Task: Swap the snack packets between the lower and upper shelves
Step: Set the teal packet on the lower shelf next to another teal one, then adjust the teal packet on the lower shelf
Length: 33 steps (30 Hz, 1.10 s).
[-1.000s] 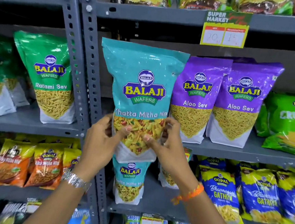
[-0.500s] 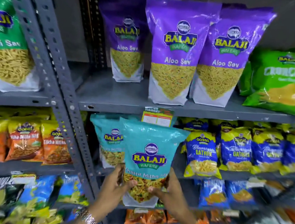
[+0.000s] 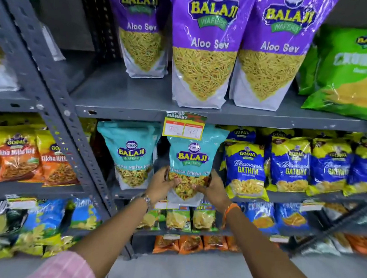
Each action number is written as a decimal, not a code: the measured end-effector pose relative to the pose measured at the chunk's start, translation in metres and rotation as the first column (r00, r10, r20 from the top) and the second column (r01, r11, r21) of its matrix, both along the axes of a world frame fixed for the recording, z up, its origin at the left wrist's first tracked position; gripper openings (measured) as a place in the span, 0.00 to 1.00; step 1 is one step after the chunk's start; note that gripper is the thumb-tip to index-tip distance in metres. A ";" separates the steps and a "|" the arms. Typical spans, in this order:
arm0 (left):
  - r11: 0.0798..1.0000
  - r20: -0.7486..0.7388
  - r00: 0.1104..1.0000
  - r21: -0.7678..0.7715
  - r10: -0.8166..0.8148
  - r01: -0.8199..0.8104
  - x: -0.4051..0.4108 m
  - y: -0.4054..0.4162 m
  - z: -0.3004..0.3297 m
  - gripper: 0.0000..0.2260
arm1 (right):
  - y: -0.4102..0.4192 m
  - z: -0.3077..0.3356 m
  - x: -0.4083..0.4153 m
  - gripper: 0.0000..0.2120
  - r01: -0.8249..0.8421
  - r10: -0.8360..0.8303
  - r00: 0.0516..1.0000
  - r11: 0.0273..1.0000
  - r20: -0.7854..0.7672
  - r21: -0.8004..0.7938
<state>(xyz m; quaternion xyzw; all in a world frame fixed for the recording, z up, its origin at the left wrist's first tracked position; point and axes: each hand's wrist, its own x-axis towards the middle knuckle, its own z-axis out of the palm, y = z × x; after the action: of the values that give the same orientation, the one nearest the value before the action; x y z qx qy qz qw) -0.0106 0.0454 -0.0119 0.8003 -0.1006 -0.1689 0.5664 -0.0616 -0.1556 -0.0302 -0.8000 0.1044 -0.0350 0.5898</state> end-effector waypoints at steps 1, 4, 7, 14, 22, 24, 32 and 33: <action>1.000 0.000 1.000 0.014 0.006 -0.006 0.006 -0.005 0.002 0.21 | -0.003 0.002 0.008 0.32 0.022 -0.022 1.000 1.000 -0.003 -0.003; 0.999 -0.021 0.999 0.020 0.043 -0.043 0.023 -0.016 -0.001 0.27 | -0.010 0.006 0.027 0.31 0.048 -0.049 0.999 0.999 -0.017 -0.006; 0.997 -0.013 0.997 0.027 0.078 -0.077 0.035 -0.026 -0.009 0.25 | -0.015 0.006 0.041 0.30 0.064 -0.064 0.998 0.998 -0.011 0.003; 0.991 0.018 0.993 0.072 0.114 -0.115 0.050 -0.039 -0.029 0.24 | -0.023 -0.010 0.055 0.29 0.068 -0.068 0.997 0.998 -0.030 -0.004; 0.993 0.018 0.994 0.052 0.106 -0.107 0.064 -0.041 -0.040 0.26 | -0.027 -0.015 0.066 0.30 0.091 -0.094 0.994 0.994 -0.049 -0.056; 0.992 0.022 0.993 0.056 0.116 -0.117 0.065 -0.039 -0.041 0.27 | -0.027 -0.013 0.065 0.31 0.082 -0.085 0.995 0.995 -0.053 -0.056; 0.949 0.147 0.937 -0.059 0.316 -0.311 -0.014 -0.027 0.015 0.22 | -0.015 0.056 -0.007 0.29 0.393 -0.424 0.892 0.899 0.157 0.194; 0.937 0.178 0.922 -0.122 0.345 -0.327 -0.027 -0.025 0.027 0.18 | -0.011 0.077 -0.019 0.25 0.431 -0.477 0.845 0.875 0.241 0.220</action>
<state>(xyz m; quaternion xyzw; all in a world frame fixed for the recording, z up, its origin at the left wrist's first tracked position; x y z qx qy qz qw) -0.0373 0.0208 0.0151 0.7922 -0.0248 0.0152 0.6096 -0.0805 -0.1671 0.0467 -0.6894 0.2068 -0.2815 0.6346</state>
